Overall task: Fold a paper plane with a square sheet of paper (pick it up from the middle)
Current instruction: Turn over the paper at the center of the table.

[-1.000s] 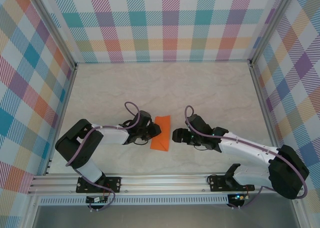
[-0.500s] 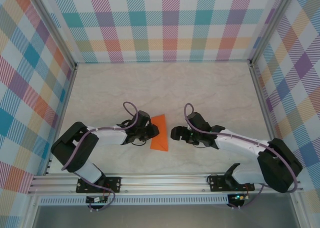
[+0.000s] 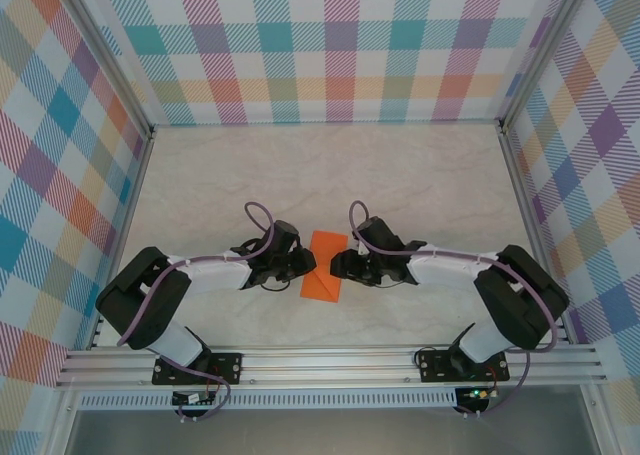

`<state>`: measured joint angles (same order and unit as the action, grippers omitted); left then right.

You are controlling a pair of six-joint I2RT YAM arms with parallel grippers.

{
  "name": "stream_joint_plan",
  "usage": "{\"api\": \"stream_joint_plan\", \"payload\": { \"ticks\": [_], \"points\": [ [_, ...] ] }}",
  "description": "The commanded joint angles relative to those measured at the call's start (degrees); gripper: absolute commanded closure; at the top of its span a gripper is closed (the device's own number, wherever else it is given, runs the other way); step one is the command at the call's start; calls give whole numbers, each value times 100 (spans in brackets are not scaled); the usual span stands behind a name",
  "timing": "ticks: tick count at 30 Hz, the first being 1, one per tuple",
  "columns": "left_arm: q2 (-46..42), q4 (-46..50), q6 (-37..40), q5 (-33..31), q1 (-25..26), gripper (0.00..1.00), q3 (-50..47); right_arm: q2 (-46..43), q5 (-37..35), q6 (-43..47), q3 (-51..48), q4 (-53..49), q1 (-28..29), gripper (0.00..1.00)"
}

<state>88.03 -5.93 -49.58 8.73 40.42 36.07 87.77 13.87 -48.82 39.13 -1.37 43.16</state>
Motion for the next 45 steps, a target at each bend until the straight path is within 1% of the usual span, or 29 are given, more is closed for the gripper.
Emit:
{"api": "stream_joint_plan", "payload": {
  "ticks": [1,3,8,11,13,15,25,28,31,35,39,40,42,45],
  "points": [
    [61,35,163,27,21,77,47,301,214,-66,190,160,-9,46],
    [156,-7,173,94,27,77,97,402,158,-130,204,189,-9,48],
    [339,52,143,58,25,77,162,417,81,-216,140,223,-9,48],
    [449,40,127,79,27,78,179,459,213,-239,128,379,-9,49],
    [516,52,116,87,25,78,182,498,261,-287,122,462,-12,52],
    [556,78,116,83,27,79,198,513,296,-325,120,538,-9,52],
    [454,188,107,12,26,79,130,485,298,-341,137,619,-12,53],
    [385,212,86,-10,26,79,141,493,423,-279,42,760,-10,58],
    [347,250,72,-47,23,79,154,461,553,-163,-93,909,-9,58],
    [322,242,55,-40,26,79,149,452,684,-44,-207,992,-9,61],
    [312,220,24,-36,26,79,145,409,736,-24,-327,1133,-12,67],
    [289,216,4,-30,27,79,135,398,741,-5,-341,1134,-9,70],
    [235,193,-11,-29,27,78,99,389,753,44,-320,1092,-16,79],
    [37,184,-38,-55,26,78,55,326,734,191,-195,813,-14,88]
  ]
}}
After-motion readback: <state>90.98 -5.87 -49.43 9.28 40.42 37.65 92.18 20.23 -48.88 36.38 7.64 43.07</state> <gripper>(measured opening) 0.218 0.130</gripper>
